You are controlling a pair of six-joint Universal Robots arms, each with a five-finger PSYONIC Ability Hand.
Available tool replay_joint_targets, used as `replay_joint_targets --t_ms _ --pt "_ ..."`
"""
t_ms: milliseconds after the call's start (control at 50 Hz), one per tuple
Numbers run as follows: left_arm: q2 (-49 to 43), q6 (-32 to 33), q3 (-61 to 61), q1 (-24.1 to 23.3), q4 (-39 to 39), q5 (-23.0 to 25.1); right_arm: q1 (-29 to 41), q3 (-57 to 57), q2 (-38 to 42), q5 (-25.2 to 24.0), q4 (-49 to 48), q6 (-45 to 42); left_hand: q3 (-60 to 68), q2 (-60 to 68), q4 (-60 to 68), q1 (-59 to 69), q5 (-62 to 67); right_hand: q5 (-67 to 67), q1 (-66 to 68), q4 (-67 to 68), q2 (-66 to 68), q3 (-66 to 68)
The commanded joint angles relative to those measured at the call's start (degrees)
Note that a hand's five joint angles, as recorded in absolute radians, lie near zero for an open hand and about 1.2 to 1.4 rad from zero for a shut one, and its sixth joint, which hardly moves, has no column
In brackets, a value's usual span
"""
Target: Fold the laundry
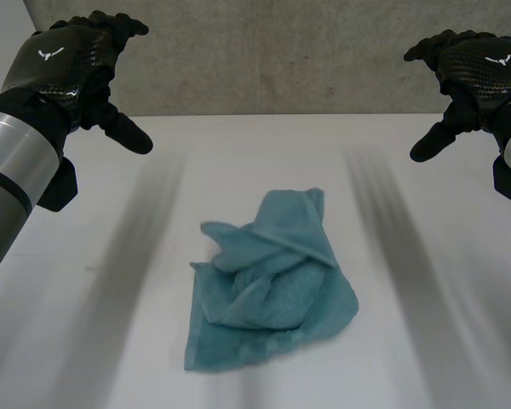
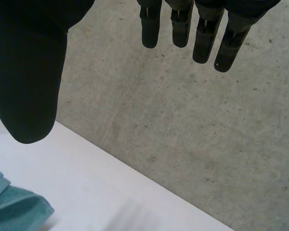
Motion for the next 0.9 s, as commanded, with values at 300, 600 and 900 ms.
replay_joint_targets --t_ms 300,600,900 --pt "-3.9 0.4 0.8 -0.1 -0.5 -0.2 0.0 0.2 3.2 -6.0 0.9 -5.0 -0.2 0.5 0.5 0.8 -0.4 -3.0 -1.4 -3.3 -2.7 -2.3" --pt "-11.3 -0.4 -11.4 0.2 -1.6 -8.9 9.1 -4.2 12.5 -8.6 1.9 6.5 1.5 2.2 2.1 2.4 1.3 0.8 2.4 0.5 1.1 1.5" --pt "-11.6 -7.0 -21.6 -6.9 -2.6 -2.7 18.6 -14.0 32.4 -6.5 1.8 9.4 8.2 8.9 8.9 9.2 8.0 19.4 21.1 19.2 19.8 20.2"
